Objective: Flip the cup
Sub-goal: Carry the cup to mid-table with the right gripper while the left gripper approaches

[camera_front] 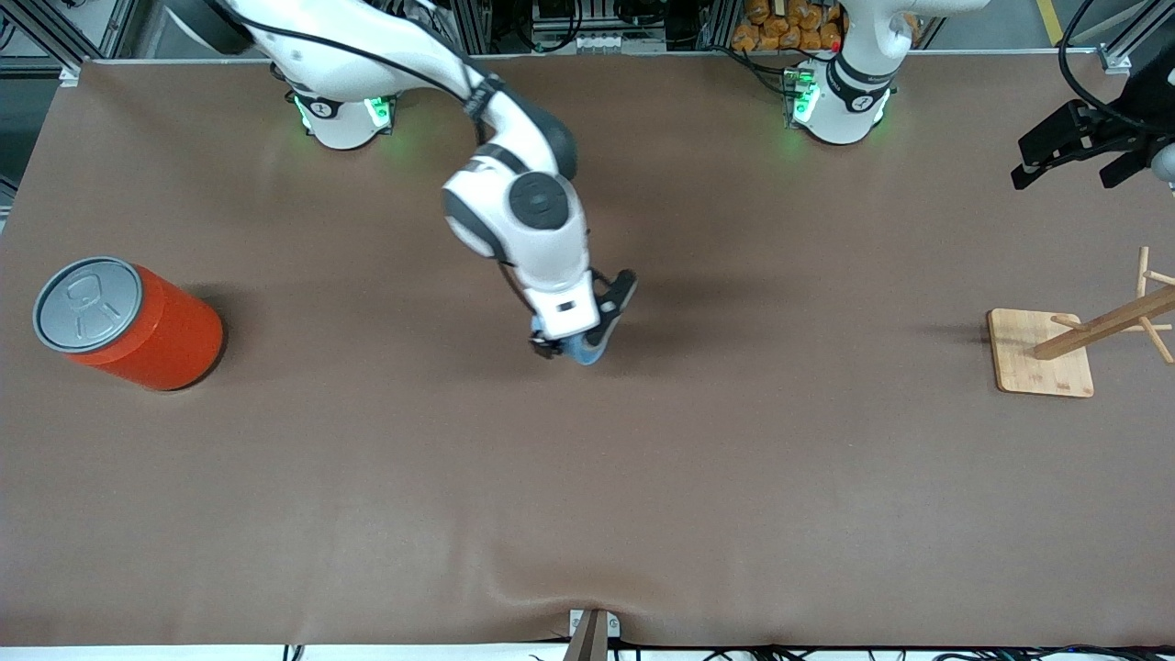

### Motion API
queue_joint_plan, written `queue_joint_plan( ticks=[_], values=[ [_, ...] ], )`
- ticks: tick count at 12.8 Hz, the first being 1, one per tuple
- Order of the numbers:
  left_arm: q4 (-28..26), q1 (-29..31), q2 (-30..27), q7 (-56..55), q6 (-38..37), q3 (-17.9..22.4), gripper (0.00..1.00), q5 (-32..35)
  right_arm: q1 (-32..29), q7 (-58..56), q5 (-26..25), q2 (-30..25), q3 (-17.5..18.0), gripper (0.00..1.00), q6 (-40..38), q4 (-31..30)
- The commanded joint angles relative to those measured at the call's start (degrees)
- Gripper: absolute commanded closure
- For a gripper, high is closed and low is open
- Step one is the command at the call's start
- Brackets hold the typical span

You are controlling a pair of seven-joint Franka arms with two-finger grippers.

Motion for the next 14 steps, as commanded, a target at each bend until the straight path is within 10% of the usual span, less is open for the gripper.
queue_joint_plan(
  ticks=[1,10,11,12,14],
  values=[
    [0.07,0.28,-0.21,0.49,-0.72,-0.14,0.0,-0.22,4.36,-1.84,-4.34,4.95,-0.54,1.0,0.44,3.35],
    [-3.35,0.28,2.25,-0.48,-0.72,-0.4,0.0,-3.28,10.61,3.26,-8.64,10.58,-2.91,0.99,0.71,4.58],
    [-3.97,0.28,3.12,-0.48,-0.63,-0.4,0.0,-5.21,10.7,3.18,-8.91,10.5,-2.91,0.74,0.45,4.58],
    [-4.58,0.28,3.83,-0.48,-0.63,-0.4,0.0,-6.45,10.53,3.18,-10.74,10.5,-2.91,0.01,0.19,4.5],
    [-8.34,0.28,4.1,-0.56,-0.19,-0.4,0.0,-8.12,10.44,3.18,-11.9,10.5,-2.91,0.0,0.1,4.49]
  ],
)
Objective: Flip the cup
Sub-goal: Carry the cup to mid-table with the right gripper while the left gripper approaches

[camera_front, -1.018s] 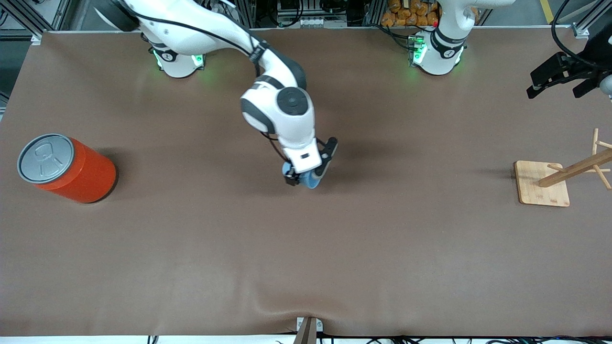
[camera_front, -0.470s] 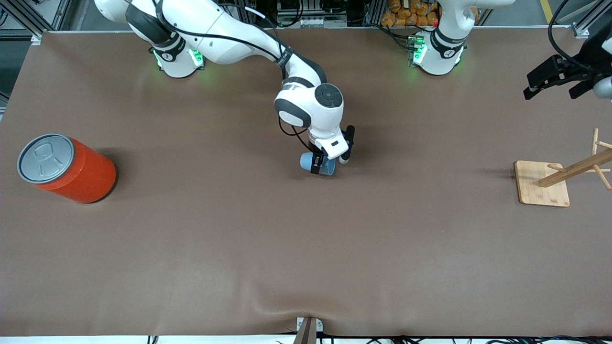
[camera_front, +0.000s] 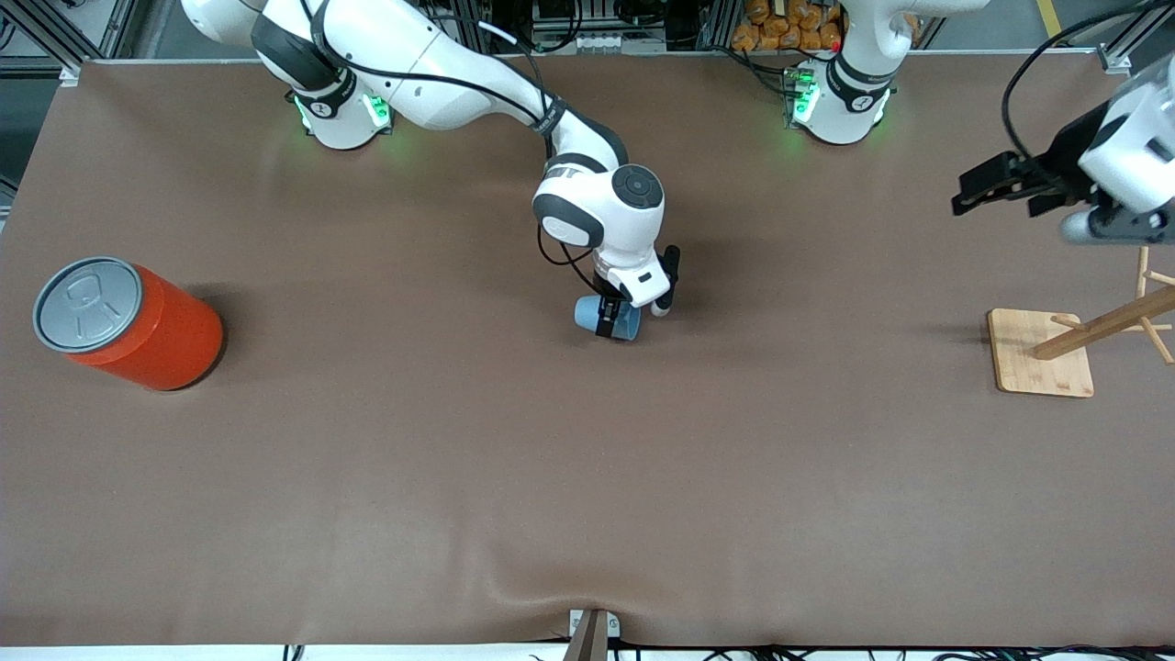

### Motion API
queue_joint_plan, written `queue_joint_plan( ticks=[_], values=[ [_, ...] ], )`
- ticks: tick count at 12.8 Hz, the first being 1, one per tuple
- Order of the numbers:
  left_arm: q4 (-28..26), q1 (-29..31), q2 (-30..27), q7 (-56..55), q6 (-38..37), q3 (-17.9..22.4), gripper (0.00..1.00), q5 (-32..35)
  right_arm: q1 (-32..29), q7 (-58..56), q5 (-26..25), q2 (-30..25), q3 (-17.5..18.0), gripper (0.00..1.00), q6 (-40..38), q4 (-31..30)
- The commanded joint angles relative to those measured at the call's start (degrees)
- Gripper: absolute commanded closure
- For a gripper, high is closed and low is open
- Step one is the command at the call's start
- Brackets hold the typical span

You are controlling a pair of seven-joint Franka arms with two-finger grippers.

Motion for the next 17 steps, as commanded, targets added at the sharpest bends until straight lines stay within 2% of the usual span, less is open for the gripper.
queue_joint_plan(
  ticks=[1,3,5,7,9,13,15,17],
  values=[
    [-4.97,0.52,-0.14,-0.49,1.26,-0.05,0.0,-3.2,0.71,1.17,-2.1,0.88,-0.31,0.0,-0.93,1.89],
    [-6.22,0.52,1.34,-0.49,2.77,0.04,0.0,-5.13,0.54,1.17,-1.84,0.61,-0.22,0.0,-1.02,1.89],
    [-6.31,3.05,4.85,0.55,3.64,0.04,0.0,-11.09,0.45,1.17,-1.48,0.35,-0.13,0.0,-1.11,1.89],
    [-6.31,3.08,8.46,2.22,4.79,-0.13,0.0,-14.98,0.36,1.17,-1.48,0.35,-0.13,0.0,-1.11,1.89],
    [-6.48,2.29,12.06,6.25,8.29,-0.74,0.0,-16.74,0.1,1.17,-1.31,-0.26,-0.04,0.0,-1.19,1.89],
    [-6.31,1.67,20.76,15.04,12.87,-1.45,0.0,-25.18,-0.42,0.91,-1.13,-1.67,0.31,0.0,-2.07,1.98],
    [-6.31,0.09,24.54,17.17,16.29,-2.41,0.0,-28.94,-1.56,0.82,-0.52,-2.98,1.97,0.0,-4.25,2.06],
    [-6.48,-0.26,28.23,17.52,18.75,-5.48,0.0,-33.68,-4.45,0.64,0.79,-5.09,4.17,0.0,-7.51,3.29]
  ],
)
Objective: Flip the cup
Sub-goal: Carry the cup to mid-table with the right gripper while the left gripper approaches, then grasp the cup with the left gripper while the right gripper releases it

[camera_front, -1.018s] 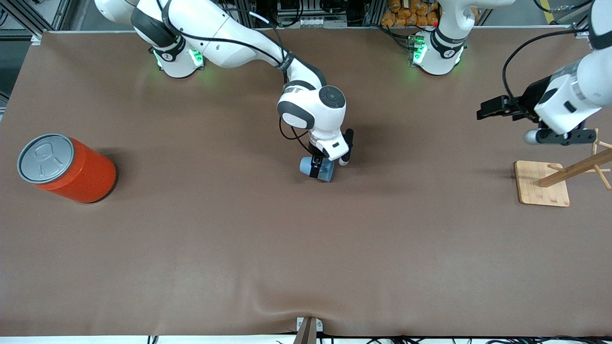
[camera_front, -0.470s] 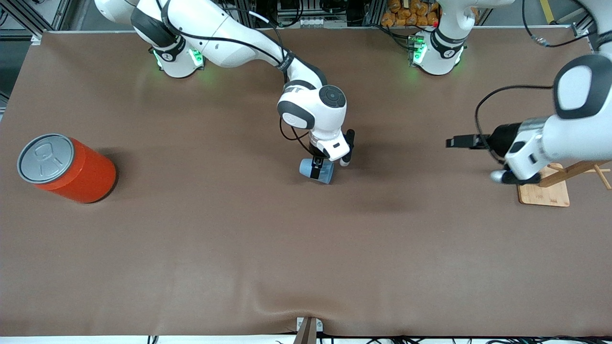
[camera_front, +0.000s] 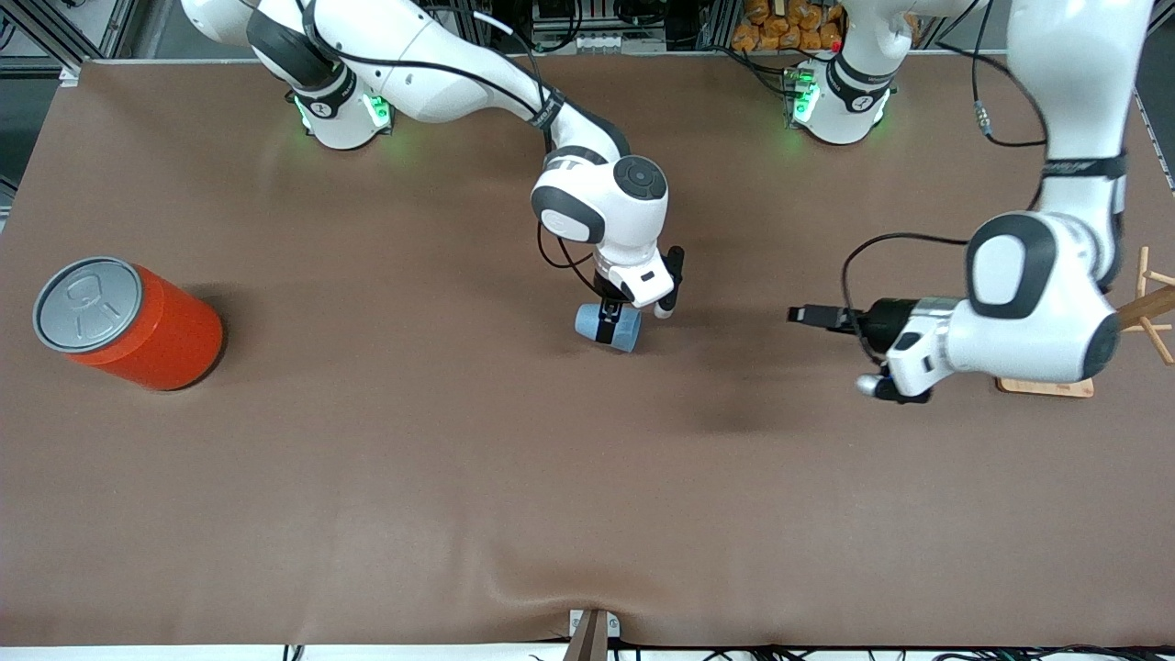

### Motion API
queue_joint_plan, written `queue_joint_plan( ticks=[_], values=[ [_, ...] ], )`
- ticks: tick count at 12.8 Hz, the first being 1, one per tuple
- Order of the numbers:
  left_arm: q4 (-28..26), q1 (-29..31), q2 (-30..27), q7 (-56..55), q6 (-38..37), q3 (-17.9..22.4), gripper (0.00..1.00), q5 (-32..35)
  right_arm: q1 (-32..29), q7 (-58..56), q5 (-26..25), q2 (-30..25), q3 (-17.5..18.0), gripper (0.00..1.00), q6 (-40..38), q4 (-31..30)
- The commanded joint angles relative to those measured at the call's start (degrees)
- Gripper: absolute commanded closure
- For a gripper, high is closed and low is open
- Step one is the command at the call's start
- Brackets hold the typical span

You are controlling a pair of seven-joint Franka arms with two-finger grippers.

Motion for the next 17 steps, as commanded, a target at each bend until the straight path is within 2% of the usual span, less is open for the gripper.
queue_joint_plan(
  ticks=[1,3,4,5,7,10,11,13,14,16,17],
  values=[
    [-0.32,-0.81,4.29,2.52,4.02,-3.52,0.0,-6.29,-5.13,0.55,2.14,-4.24,3.74,0.0,-4.23,0.63],
    [-2.26,-0.99,7.89,7.87,8.07,-6.33,0.0,-14.96,-10.13,0.55,6.26,-10.89,4.19,0.0,-8.61,0.81],
    [-2.35,-1.16,9.83,9.81,8.95,-8.52,0.04,-20.41,-13.46,0.64,10.2,-13.98,4.02,0.0,-10.81,0.81],
    [-2.52,-2.56,10.63,11.05,10.53,-9.15,0.08,-22.9,-16.98,0.47,13.11,-16.01,3.93,0.0,-12.14,0.81],
    [-2.53,-4.41,12.12,12.11,13.78,-9.33,0.12,-24.06,-23.66,0.38,13.85,-19.71,4.1,0.0,-16.17,0.81],
    [-2.44,-6.43,13.97,15.79,17.04,-9.33,0.21,-28.62,-30.27,0.9,14.38,-24.89,4.02,0.0,-19.35,0.81],
    [-2.44,-7.22,14.58,16.76,18.09,-9.33,0.22,-29.51,-32.2,0.99,14.63,-27.08,3.93,0.0,-20.32,0.81],
    [-2.26,-8.02,15.38,17.56,19.59,-9.33,0.26,-30.56,-38.6,0.99,16.12,-28.07,4.8,0.0,-24.79,0.98],
    [-2.35,-8.89,15.38,17.57,19.95,-9.33,0.26,-30.92,-41.51,1.08,18.48,-28.33,5.33,0.0,-26.11,2.2],
    [-2.44,-9.68,15.73,17.57,21.18,-9.33,0.28,-31.18,-42.76,2.65,20.96,-29.82,3.33,0.0,-27.09,3.62],
    [-2.44,-9.95,15.99,17.57,21.53,-9.33,0.29,-31.27,-42.33,7.36,21.66,-30.96,0.62,0.0,-27.18,3.62]
  ],
)
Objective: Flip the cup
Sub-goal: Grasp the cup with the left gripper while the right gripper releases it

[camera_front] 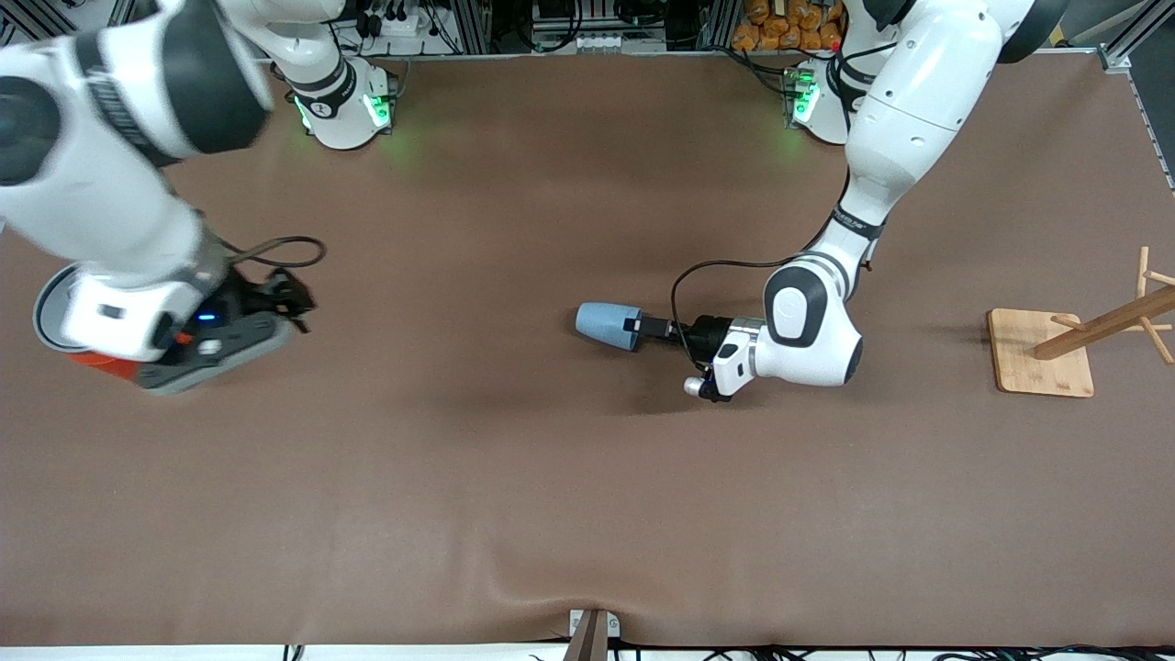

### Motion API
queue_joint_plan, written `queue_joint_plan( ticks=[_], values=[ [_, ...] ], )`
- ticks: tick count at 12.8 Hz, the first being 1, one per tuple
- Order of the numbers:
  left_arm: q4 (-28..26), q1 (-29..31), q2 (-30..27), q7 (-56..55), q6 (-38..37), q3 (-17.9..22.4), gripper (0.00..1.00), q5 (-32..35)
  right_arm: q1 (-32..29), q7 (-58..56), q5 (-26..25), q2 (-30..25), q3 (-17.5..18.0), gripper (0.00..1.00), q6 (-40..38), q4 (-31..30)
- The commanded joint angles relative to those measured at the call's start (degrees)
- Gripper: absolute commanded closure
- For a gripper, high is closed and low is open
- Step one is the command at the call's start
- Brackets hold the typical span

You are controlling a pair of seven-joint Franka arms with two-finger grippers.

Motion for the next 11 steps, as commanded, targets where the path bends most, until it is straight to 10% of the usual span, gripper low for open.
queue_joint_plan(
  ticks=[1,6,8,11],
  values=[
    [0.08,-1.03,1.02,1.1,1.86,0.08,0.32,-1.71,-0.05,10.76,3.83,-4.31,-3.96,0.0,-1.34,-0.7],
    [-0.01,-2.62,1.64,1.1,2.74,0.08,0.81,-4.61,4.59,20.22,15.17,-13.97,-20.9,0.0,-4.34,-9.98],
    [0.08,-3.14,1.73,1.02,2.74,0.08,1.0,-5.75,4.87,19.95,15.27,-17.94,-22.26,0.0,-1.96,-16.15],
    [0.78,-2.8,0.42,-1.34,2.74,0.16,1.0,-5.32,4.52,19.0,14.4,-18.05,-22.17,0.0,-1.17,-17.24]
  ],
)
